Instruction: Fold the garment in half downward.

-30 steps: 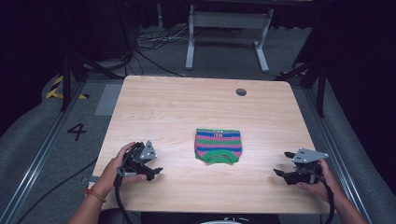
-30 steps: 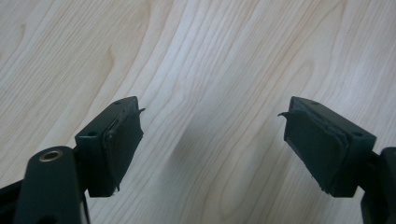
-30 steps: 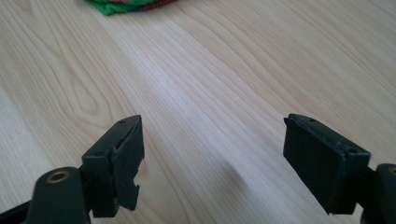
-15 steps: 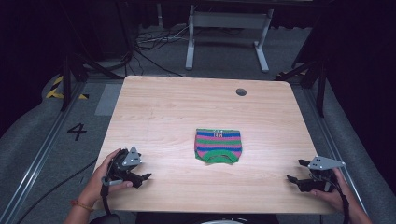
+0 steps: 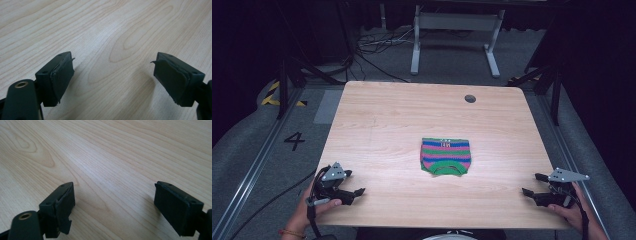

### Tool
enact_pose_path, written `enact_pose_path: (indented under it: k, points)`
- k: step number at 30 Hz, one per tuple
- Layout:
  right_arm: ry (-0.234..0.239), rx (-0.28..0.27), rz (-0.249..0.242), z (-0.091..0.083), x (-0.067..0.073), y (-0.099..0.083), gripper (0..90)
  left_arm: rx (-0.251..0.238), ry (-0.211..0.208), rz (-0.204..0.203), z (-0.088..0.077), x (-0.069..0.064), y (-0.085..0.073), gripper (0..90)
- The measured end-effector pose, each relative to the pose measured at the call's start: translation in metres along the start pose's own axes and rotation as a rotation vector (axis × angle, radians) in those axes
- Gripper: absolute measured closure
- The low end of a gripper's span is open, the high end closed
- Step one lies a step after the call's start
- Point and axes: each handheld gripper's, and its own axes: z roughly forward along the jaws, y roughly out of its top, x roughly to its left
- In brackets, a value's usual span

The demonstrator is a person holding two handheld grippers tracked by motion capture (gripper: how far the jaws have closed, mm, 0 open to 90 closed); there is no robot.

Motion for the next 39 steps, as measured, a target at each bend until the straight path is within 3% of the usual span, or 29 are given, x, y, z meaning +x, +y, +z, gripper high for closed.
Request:
enact_pose_path:
  k: [2,4,7,19,22,29,39]
  points:
    - [0.0,0.0,0.0,0.0,0.0,0.0,17.2,0.005,0.024,0.002,0.0011,-0.0015,0.0005,16.5]
    - [-0.001,0.0,0.001,0.0002,0.0001,0.0,16.9,0.023,0.064,0.03,0.0029,-0.0069,0.0013,15.8]
    - [-0.01,0.001,0.008,0.0004,0.0008,0.0002,16.8,0.024,0.082,0.014,0.0025,-0.0086,0.0009,14.7]
    - [-0.024,0.007,0.022,0.0018,0.0013,0.0012,14.1,0.026,0.093,-0.008,0.0039,-0.009,0.0012,11.8]
    - [-0.026,0.008,0.021,0.0026,0.0013,0.0017,13.2,0.032,0.099,-0.003,0.0047,-0.0078,0.0021,9.4]
    - [-0.027,0.01,0.025,0.0028,0.0015,0.002,12.7,0.055,0.119,-0.037,0.0082,-0.0068,0.0044,0.2]
    - [-0.028,0.012,0.026,0.0033,0.0012,0.0023,11.5,0.054,0.119,-0.038,0.0082,-0.0068,0.0044,0.0]
